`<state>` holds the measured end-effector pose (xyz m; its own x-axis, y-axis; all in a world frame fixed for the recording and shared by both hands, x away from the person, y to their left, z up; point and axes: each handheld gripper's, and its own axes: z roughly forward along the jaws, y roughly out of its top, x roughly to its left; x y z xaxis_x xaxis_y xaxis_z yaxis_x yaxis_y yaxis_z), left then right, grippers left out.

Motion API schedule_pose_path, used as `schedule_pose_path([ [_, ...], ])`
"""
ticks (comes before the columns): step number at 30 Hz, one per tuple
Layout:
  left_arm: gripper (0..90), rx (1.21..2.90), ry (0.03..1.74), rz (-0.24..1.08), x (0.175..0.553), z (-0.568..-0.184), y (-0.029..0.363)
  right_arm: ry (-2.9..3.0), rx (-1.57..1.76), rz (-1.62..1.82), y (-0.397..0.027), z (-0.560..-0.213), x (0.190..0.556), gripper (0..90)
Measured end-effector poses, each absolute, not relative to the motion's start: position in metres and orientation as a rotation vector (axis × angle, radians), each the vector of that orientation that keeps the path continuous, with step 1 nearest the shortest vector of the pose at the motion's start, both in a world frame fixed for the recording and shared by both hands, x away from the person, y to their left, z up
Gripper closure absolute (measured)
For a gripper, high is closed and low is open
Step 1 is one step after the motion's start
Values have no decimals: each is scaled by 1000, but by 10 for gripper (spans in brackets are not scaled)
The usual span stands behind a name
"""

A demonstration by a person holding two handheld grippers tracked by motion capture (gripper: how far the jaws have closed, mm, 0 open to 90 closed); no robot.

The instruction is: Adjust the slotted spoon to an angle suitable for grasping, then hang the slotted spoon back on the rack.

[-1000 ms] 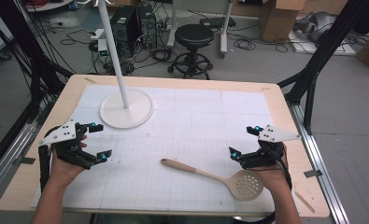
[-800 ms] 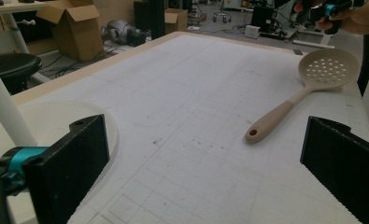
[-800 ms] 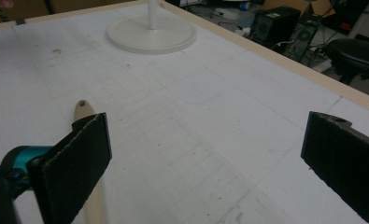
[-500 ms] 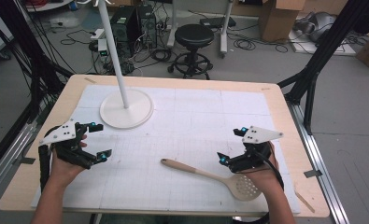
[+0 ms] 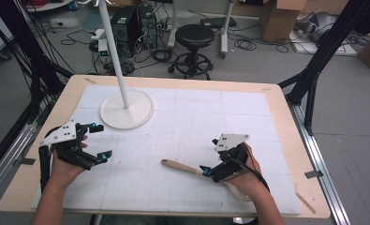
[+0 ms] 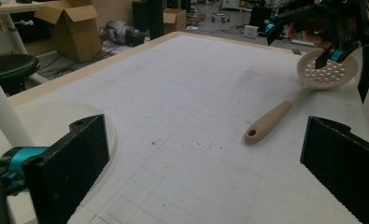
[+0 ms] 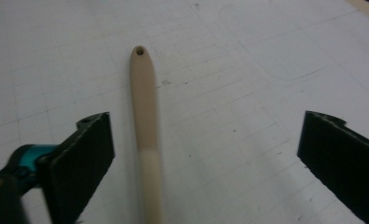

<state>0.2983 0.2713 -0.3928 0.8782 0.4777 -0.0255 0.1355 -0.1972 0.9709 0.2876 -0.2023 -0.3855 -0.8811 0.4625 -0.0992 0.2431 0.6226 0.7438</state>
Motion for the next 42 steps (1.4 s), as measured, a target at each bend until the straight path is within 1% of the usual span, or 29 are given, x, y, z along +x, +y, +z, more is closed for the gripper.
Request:
schedule_pose_path([
  [5,18,1762,470,333,298,-393,272,2637,561,1040,-192,-395,289,71],
  [6,18,1762,470,333,298,-392,272,2678,547,1016,-189,-398,289,163],
  [19,18,1772,469,328,299,-394,271,2729,546,972,-185,-406,291,169],
  [28,18,1766,470,327,299,-394,270,2820,542,859,-179,-414,290,177],
  [30,18,1767,466,325,300,-394,269,2842,540,836,-177,-416,290,223],
  [34,18,1770,466,326,300,-394,269,2859,539,816,-174,-418,290,242],
  [37,18,1769,467,329,299,-394,270,2879,531,766,-168,-422,290,280],
  [38,18,1769,467,329,299,-394,270,2887,526,749,-167,-423,290,306],
  [39,18,1769,468,329,299,-394,270,2887,526,749,-167,-423,290,306],
  [42,18,1768,467,330,298,-393,271,2915,541,718,-163,-425,291,396],
])
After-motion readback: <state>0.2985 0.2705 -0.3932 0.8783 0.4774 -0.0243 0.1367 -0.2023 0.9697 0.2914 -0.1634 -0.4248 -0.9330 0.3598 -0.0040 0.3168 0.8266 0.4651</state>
